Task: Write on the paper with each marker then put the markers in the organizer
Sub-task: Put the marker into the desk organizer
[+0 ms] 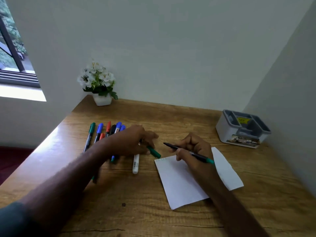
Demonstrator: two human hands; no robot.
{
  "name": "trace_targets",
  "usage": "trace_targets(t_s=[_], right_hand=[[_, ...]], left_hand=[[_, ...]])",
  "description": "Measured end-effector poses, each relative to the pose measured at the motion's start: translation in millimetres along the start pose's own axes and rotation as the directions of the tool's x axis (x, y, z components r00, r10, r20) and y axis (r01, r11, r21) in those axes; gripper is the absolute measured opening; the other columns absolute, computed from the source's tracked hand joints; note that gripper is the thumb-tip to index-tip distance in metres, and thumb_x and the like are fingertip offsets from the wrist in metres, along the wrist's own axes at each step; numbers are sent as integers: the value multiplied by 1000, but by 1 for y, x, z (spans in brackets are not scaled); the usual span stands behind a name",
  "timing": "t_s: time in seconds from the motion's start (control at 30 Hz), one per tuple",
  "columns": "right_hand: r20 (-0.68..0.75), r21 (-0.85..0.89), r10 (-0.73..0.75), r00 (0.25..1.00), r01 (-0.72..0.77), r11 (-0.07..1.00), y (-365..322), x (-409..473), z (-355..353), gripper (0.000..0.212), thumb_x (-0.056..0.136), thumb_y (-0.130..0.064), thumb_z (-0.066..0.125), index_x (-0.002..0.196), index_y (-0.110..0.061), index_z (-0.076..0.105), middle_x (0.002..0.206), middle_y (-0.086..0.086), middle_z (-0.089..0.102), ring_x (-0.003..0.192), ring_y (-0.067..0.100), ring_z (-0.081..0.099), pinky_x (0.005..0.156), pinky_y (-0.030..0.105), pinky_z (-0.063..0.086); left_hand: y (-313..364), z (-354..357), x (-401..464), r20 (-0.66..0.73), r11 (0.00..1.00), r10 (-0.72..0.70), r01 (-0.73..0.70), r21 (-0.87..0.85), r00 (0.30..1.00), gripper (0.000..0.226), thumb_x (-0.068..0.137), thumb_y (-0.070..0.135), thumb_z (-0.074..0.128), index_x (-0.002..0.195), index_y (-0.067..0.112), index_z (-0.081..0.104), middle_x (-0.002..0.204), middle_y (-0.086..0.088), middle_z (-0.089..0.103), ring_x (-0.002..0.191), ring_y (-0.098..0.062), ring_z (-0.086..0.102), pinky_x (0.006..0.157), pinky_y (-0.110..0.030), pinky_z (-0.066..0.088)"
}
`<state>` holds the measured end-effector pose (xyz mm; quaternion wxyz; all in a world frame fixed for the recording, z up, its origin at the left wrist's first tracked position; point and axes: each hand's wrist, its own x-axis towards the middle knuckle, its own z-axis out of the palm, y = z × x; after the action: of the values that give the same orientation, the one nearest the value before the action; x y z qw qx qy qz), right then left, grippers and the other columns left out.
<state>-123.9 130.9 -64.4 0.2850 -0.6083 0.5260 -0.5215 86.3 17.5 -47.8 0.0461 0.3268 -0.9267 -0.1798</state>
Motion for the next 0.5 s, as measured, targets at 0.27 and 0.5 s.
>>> trace_targets(t_s=[0.27,0.5], right_hand=[[-177,78,-47,983,62,995,3,3,-6,9,79,-18,67,72,-13,66,69,6,68,66,12,63,66,24,52],[-189,120,-74,979,98,988,9,5,-8,12,81,-15,65,69,-17,65,69,12,68,64,15,63,65,31,49]], left_hand=[[3,-7,-3,-388,927,-58,-94,-362,920,22,83,15,73,101,28,70,104,15,69,101,5,61,88,-14,50],[10,-8,-5,-415,911,-26,-150,-385,910,20,85,13,71,100,25,70,90,13,68,89,-4,62,76,-16,51]])
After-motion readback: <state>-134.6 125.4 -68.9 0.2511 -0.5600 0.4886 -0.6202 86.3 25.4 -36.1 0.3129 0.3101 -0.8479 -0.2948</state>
